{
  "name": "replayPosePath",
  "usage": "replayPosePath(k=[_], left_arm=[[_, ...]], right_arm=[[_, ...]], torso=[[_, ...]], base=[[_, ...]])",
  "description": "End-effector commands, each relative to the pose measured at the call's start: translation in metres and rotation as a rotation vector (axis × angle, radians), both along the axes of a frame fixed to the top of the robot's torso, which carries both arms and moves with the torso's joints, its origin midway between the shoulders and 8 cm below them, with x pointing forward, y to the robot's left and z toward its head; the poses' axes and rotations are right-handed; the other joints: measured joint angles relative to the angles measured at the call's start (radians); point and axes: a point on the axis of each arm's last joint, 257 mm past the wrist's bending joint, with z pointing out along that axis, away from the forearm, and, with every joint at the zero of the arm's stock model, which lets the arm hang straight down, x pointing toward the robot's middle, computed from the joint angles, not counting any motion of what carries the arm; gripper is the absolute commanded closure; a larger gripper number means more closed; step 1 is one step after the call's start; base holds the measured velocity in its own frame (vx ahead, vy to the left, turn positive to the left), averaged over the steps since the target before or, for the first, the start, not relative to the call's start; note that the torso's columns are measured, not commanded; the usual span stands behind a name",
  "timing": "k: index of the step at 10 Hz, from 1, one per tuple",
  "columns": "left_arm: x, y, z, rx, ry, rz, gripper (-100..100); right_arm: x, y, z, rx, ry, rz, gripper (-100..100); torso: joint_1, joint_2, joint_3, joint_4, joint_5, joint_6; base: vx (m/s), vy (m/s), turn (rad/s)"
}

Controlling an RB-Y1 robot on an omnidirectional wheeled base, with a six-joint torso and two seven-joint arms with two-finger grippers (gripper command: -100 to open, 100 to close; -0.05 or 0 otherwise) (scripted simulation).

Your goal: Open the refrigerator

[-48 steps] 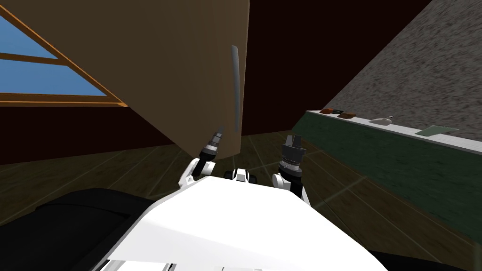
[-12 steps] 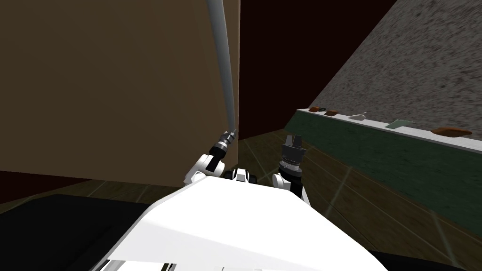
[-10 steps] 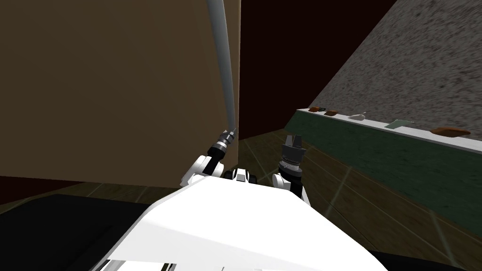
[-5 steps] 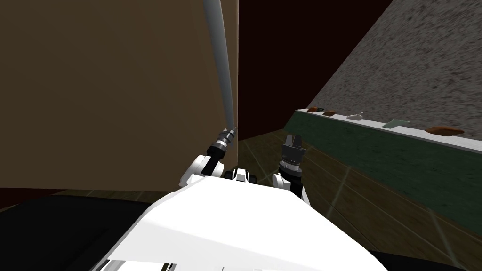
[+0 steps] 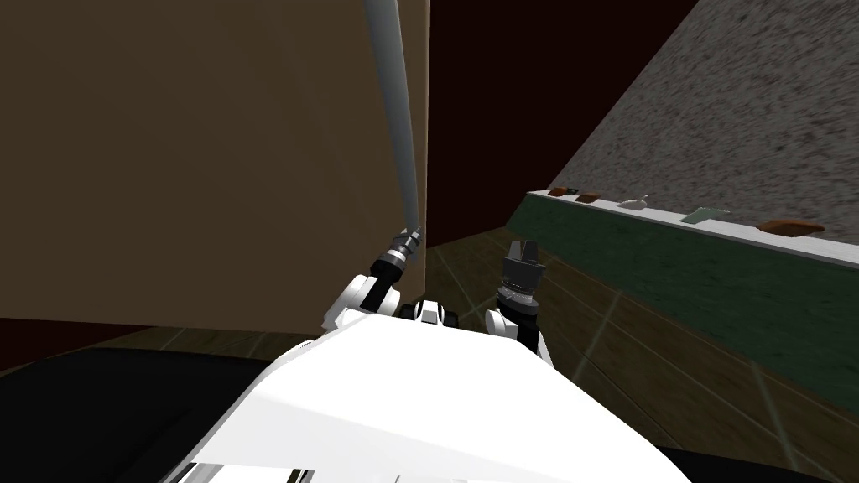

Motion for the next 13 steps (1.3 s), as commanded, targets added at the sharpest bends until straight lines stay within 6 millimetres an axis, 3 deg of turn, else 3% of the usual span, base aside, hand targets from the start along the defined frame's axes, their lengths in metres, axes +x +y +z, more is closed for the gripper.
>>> replayPosePath(k=[1,8,9,13], left_arm=[[0.002,-0.024,-0.002,-0.009,0.008,-0.052,100],[0.002,-0.104,0.005,-0.001,0.009,-0.227,100],[0.002,-0.096,0.000,0.003,0.021,-0.208,100],[-0.006,-0.115,-0.001,0.004,0.021,-0.298,100]], right_arm=[[0.000,0.000,0.000,0.000,0.000,0.000,0],[0.000,0.000,0.000,0.000,0.000,0.000,0],[0.000,0.000,0.000,0.000,0.000,0.000,0],[0.000,0.000,0.000,0.000,0.000,0.000,0]], torso=[[0.002,-0.001,0.001,0.000,0.001,-0.004],[-0.001,-0.007,-0.005,0.003,-0.002,-0.003],[-0.002,-0.005,-0.004,0.003,-0.002,-0.004],[0.004,-0.002,0.000,-0.001,0.001,-0.004]], base=[[-0.288,0.069,-0.136],[-0.364,0.079,-0.136],[-0.196,0.033,-0.057],[-0.294,0.103,-0.194]])
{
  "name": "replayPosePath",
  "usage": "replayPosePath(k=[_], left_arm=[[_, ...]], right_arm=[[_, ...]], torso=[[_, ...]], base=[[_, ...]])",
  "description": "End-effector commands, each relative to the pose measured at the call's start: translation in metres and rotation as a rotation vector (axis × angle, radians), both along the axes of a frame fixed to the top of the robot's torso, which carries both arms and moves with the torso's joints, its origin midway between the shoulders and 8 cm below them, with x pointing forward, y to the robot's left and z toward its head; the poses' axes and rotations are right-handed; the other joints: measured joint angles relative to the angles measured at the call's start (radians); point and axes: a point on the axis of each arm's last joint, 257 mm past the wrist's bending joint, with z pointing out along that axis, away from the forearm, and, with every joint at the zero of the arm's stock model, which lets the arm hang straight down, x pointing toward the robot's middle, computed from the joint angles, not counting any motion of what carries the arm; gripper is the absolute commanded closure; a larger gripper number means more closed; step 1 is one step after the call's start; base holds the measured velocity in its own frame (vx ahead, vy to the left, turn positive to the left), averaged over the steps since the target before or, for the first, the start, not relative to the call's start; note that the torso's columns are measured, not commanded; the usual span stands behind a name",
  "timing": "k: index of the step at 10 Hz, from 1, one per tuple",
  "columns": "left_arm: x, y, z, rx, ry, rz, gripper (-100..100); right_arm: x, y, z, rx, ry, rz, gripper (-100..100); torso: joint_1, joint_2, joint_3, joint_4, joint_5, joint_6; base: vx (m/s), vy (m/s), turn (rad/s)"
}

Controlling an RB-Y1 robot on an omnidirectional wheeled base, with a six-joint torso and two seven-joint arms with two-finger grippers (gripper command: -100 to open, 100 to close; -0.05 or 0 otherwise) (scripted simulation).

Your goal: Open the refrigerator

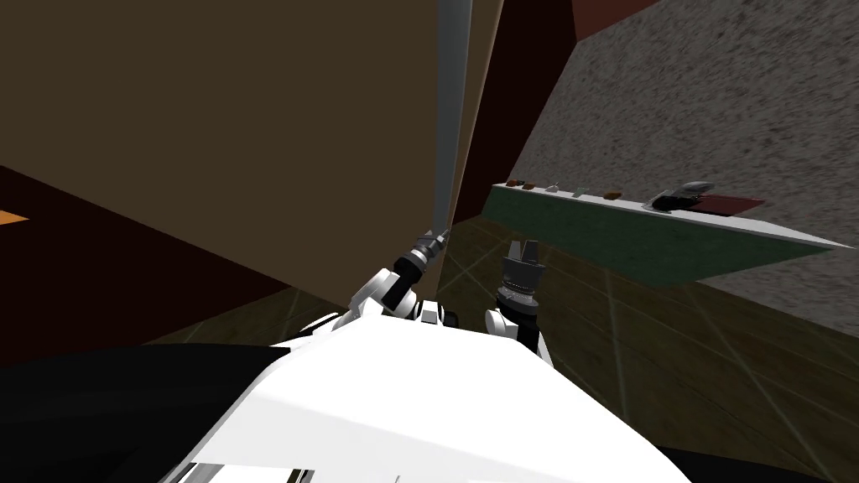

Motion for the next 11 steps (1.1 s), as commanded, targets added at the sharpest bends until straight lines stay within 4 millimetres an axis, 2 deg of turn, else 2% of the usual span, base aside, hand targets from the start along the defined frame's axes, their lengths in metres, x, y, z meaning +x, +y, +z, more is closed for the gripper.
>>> replayPosePath(k=[1,4,7,8,10,11], left_arm=[[-0.005,-0.011,-0.001,-0.004,0.006,-0.056,100],[-0.011,-0.022,0.001,-0.007,0.005,-0.118,100],[-0.016,-0.029,0.002,-0.009,0.006,-0.159,100],[-0.014,-0.026,-0.002,0.002,0.009,-0.140,100],[-0.020,-0.044,-0.003,0.000,0.014,-0.191,100],[-0.020,-0.044,-0.003,0.000,0.014,-0.191,100]], right_arm=[[0.000,0.000,0.000,0.000,0.000,0.000,0],[0.000,0.000,0.000,0.000,0.000,0.000,0],[0.000,0.000,0.000,0.000,0.000,0.000,0],[0.000,0.000,0.000,0.000,0.000,0.000,0],[0.000,0.000,0.000,0.000,0.000,0.000,0],[0.000,0.000,0.000,0.000,0.000,0.000,0]], torso=[[-0.002,-0.003,-0.002,0.001,0.000,-0.001],[-0.003,-0.008,-0.007,0.002,-0.001,-0.001],[-0.005,-0.008,-0.008,0.002,-0.002,0.000],[-0.006,-0.005,-0.005,0.002,-0.002,0.002],[-0.005,-0.011,-0.009,0.000,-0.003,0.001],[-0.005,-0.007,-0.005,0.000,-0.002,0.003]], base=[[-0.345,0.096,-0.210],[-0.331,0.088,-0.183],[-0.259,0.077,-0.118],[-0.138,0.046,-0.058],[-0.176,0.118,-0.139],[-0.189,0.140,-0.097]])
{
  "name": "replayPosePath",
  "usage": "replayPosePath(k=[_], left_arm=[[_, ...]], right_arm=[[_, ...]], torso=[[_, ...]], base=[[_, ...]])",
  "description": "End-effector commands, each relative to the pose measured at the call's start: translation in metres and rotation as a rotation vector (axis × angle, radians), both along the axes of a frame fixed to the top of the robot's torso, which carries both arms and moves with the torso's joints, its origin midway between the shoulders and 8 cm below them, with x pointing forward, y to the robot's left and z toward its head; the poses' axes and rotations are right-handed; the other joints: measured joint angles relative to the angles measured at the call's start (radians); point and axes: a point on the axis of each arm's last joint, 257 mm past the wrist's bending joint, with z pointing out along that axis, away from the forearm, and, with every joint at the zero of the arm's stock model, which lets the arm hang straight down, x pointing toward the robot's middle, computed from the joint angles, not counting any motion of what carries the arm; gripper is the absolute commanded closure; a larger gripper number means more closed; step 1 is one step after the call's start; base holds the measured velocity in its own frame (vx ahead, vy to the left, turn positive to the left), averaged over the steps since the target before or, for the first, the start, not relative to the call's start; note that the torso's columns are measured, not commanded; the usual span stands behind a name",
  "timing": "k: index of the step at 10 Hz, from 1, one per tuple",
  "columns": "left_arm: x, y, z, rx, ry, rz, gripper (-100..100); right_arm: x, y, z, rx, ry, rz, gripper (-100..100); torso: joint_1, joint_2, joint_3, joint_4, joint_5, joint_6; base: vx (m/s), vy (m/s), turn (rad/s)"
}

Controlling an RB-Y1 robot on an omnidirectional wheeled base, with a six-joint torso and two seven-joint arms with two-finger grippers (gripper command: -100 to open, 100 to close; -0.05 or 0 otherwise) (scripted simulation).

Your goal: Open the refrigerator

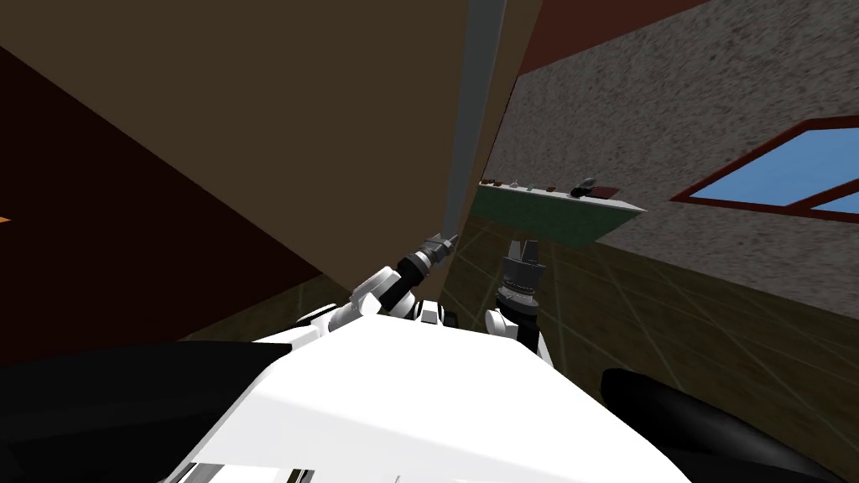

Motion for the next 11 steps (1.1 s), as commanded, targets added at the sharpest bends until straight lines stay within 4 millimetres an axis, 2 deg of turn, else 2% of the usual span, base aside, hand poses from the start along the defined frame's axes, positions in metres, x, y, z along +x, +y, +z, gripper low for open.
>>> replayPosePath(k=[1,2,3,5,6,8,9,10,11], left_arm=[[-0.005,-0.016,0.001,-0.008,0.003,-0.043,100],[-0.009,-0.024,0.002,-0.010,0.002,-0.066,100],[-0.009,-0.024,0.002,-0.010,0.002,-0.066,100],[-0.016,-0.040,0.003,-0.014,0.001,-0.113,100],[-0.016,-0.040,0.003,-0.014,0.001,-0.113,100],[-0.024,-0.056,0.004,-0.016,0.000,-0.160,100],[-0.024,-0.056,0.004,-0.016,0.000,-0.160,100],[-0.022,-0.057,0.007,-0.006,0.002,-0.148,-100],[-0.020,-0.059,0.012,-0.005,0.001,-0.141,-100]], right_arm=[[0.000,0.000,0.000,0.000,0.000,0.000,0],[0.000,0.000,0.000,0.000,0.000,0.000,0],[0.000,0.000,0.000,0.000,0.000,0.000,0],[0.000,0.000,0.000,0.000,0.000,0.000,0],[0.000,0.000,0.000,0.000,0.000,0.000,0],[0.000,0.000,0.000,0.000,0.000,0.000,0],[0.000,0.000,0.000,0.000,0.000,0.000,0],[0.000,0.000,0.000,0.000,0.000,0.000,0],[0.000,0.000,0.000,0.000,0.000,0.000,0]], torso=[[0.002,-0.001,0.000,0.000,0.001,-0.003],[0.005,0.001,0.001,0.001,0.002,-0.003],[0.006,0.002,0.002,0.001,0.002,-0.003],[0.005,-0.002,-0.003,0.001,0.002,-0.005],[0.004,-0.002,-0.002,0.001,0.002,-0.003],[0.005,0.000,-0.001,0.001,0.002,-0.005],[0.003,0.003,0.001,0.002,0.001,-0.002],[0.001,0.000,-0.001,0.002,0.001,-0.004],[-0.002,-0.008,-0.005,-0.001,0.000,-0.003]], base=[[-0.233,0.156,-0.110],[-0.282,0.176,-0.160],[-0.203,0.137,-0.099],[-0.225,0.133,-0.135],[-0.204,0.148,-0.081],[-0.263,0.137,-0.122],[-0.233,0.131,-0.080],[-0.094,0.065,-0.066],[-0.005,0.030,-0.054]])
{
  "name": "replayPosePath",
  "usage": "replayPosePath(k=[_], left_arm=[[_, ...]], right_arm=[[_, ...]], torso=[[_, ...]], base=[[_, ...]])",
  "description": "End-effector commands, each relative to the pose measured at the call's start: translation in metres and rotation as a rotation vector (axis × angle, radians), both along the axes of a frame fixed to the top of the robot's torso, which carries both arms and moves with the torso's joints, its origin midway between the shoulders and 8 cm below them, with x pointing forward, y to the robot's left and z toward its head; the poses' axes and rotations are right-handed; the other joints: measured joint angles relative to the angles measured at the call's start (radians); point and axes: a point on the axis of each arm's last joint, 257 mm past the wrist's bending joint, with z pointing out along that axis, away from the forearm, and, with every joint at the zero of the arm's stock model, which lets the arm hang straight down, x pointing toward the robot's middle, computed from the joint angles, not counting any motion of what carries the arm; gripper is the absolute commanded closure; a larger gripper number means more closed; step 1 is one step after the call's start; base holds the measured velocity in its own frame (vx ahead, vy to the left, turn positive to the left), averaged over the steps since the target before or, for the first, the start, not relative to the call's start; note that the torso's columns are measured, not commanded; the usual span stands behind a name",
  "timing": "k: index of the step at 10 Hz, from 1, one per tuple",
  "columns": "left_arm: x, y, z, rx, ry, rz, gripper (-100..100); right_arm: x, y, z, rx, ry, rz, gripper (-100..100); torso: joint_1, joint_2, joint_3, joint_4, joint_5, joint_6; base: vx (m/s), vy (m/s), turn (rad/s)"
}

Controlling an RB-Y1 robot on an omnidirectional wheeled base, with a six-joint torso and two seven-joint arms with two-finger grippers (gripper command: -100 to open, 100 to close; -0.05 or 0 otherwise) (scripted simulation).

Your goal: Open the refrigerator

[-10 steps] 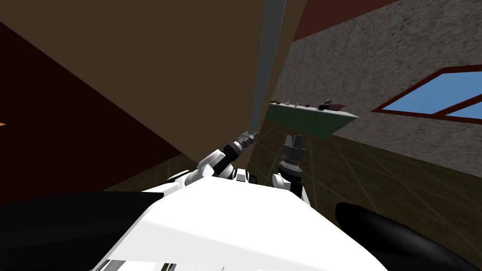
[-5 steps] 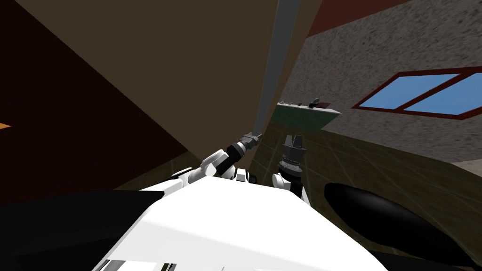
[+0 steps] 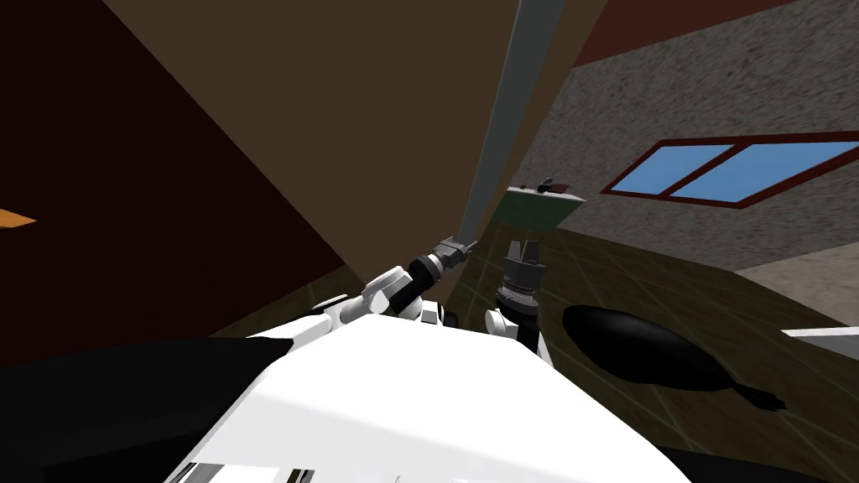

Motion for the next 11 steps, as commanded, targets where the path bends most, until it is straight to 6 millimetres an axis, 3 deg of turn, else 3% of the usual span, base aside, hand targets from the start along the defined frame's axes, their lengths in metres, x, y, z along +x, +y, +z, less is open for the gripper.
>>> replayPosePath(k=[1,9,10,11], left_arm=[[0.005,-0.004,0.015,0.000,-0.004,0.017,-100],[0.009,-0.018,0.053,0.004,-0.002,0.058,-100],[0.009,-0.016,0.050,0.004,-0.003,0.055,-100],[0.009,-0.016,0.050,0.005,0.000,0.058,0]], right_arm=[[0.000,0.000,0.000,0.000,0.000,0.000,0],[0.000,0.000,0.000,0.000,0.000,0.000,0],[0.000,0.000,0.000,0.000,0.000,0.000,0],[0.000,0.000,0.000,0.000,0.000,0.000,0]], torso=[[-0.002,-0.005,-0.004,-0.001,-0.001,0.001],[-0.001,0.009,0.006,0.002,-0.001,0.002],[0.000,0.008,0.006,0.002,-0.001,0.002],[-0.001,0.007,0.005,0.001,-0.001,0.001]], base=[[0.022,0.020,-0.055],[0.006,0.032,-0.056],[-0.001,0.023,-0.015],[0.000,0.000,0.000]])
